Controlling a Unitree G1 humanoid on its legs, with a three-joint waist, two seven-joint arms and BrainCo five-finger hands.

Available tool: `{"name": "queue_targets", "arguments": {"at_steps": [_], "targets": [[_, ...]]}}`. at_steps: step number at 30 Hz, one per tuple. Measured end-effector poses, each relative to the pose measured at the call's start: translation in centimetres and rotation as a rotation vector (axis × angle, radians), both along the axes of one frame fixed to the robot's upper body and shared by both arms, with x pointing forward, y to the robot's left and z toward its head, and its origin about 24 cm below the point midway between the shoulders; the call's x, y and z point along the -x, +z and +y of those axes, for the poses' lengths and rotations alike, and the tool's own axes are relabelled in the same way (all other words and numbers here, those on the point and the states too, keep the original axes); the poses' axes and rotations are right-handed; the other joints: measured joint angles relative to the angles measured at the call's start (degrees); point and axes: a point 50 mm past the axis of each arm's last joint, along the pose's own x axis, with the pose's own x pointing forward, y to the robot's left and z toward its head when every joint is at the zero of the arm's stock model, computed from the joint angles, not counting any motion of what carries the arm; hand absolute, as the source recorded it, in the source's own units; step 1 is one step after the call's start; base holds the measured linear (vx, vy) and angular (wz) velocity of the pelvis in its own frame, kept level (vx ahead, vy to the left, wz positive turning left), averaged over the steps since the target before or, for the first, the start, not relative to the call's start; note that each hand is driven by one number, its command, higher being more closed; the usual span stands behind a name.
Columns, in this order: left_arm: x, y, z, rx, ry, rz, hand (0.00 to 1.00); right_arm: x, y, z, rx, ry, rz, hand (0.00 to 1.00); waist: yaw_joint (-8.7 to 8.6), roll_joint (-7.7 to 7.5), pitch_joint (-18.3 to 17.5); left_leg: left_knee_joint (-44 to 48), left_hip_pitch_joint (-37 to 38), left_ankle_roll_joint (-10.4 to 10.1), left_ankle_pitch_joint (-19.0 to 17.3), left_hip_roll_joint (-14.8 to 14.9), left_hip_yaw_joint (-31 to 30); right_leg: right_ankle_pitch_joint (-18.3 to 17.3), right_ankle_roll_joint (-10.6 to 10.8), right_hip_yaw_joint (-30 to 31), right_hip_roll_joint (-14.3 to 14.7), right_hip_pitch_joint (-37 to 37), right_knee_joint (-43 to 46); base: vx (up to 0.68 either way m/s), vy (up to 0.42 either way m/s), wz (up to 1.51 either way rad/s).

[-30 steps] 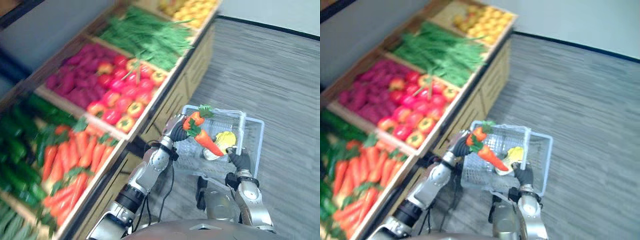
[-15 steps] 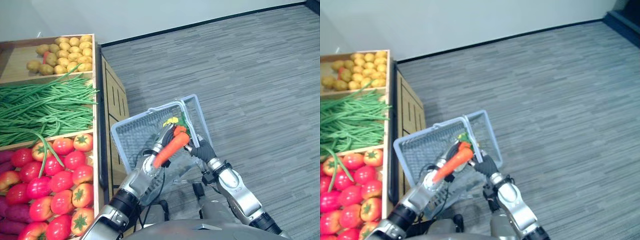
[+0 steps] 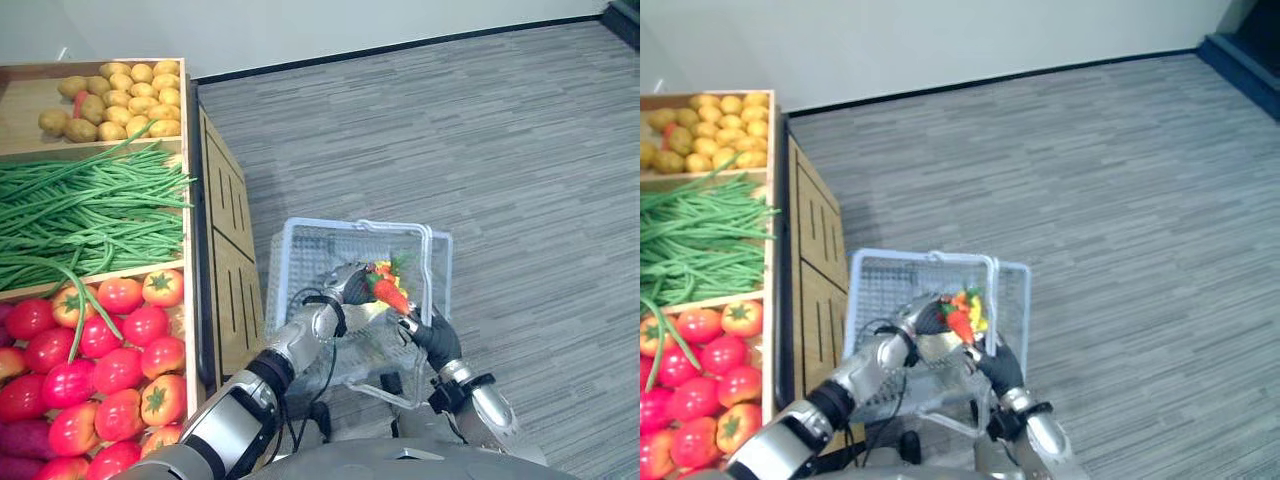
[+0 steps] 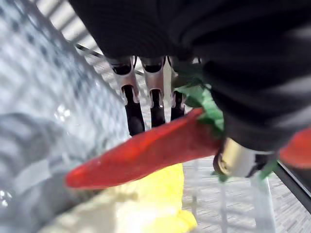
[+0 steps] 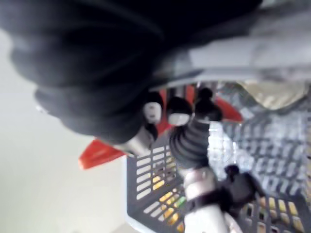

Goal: Pick vegetable in the basket

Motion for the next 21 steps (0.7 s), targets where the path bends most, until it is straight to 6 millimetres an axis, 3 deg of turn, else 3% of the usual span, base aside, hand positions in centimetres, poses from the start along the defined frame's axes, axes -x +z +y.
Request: {"name": "queue_targets", "arguments": {"at_steps": [4, 8, 10, 14, 16, 21], "targets": [[0.6, 0.6, -1.5, 0.063, -0.057, 0.005, 0.0, 0.1, -1.8, -0.5, 0.03, -0.116, 0.089, 1.0, -1.49, -0.01, 0.1, -0.7, 0.2, -0.5, 0.1, 0.8, 0.7, 0.1, -0.1, -1.1, 0.5, -0.2, 0.1, -0.02, -0.035, -0.08], [3.0, 2.7, -4.5, 0.266, -0.225, 0.018, 0.0, -0.3, -3.4, -2.5, 0.135, -0.213, 0.154, 1.0, -1.49, 0.49, 0.0, -0.8, 0.4, -0.5, 0.4, 1.3, -0.6, 0.1, 0.0, -3.1, 0.8, 0.3, 0.3, 0.04, -0.017, 0.17], [3.6, 3.3, -5.0, 0.328, -0.262, 0.032, 0.0, -0.2, -4.2, -2.9, 0.171, -0.227, 0.193, 1.0, -1.48, 0.93, 0.0, -0.9, 0.9, -0.5, 0.4, 1.5, -0.8, 0.2, -0.1, -3.6, 0.9, 0.9, 0.3, 0.05, 0.014, 0.1], [3.0, 4.6, -1.6, 0.466, -0.188, 0.032, 0.0, 0.6, -6.5, -8.6, 0.236, -0.593, 0.38, 1.0, -0.72, 3.17, -0.3, -1.9, 2.4, -0.5, 0.3, 1.3, -2.0, -0.6, 0.7, -4.8, 0.8, 2.5, 0.3, 0.04, 0.043, 0.17], [2.7, 3.7, 1.3, 0.529, -0.052, 0.078, 0.0, 3.0, -7.9, -11.1, 0.253, -0.763, 0.509, 1.0, -0.49, 3.75, -0.5, -2.2, 3.3, -0.3, 0.0, 1.3, -2.2, -1.2, 0.3, -5.2, 0.6, 3.7, 0.3, 0.03, 0.053, 0.12], [3.3, 0.7, 7.1, 0.822, 0.315, 0.255, 0.0, 8.4, -10.0, -14.7, 0.279, -0.967, 0.749, 1.0, 0.12, 3.44, -0.3, -3.0, 4.7, -0.2, 0.1, 1.4, -2.5, -1.4, 0.3, -6.3, 0.4, 4.4, 0.3, 0.05, 0.042, 0.02]]}}
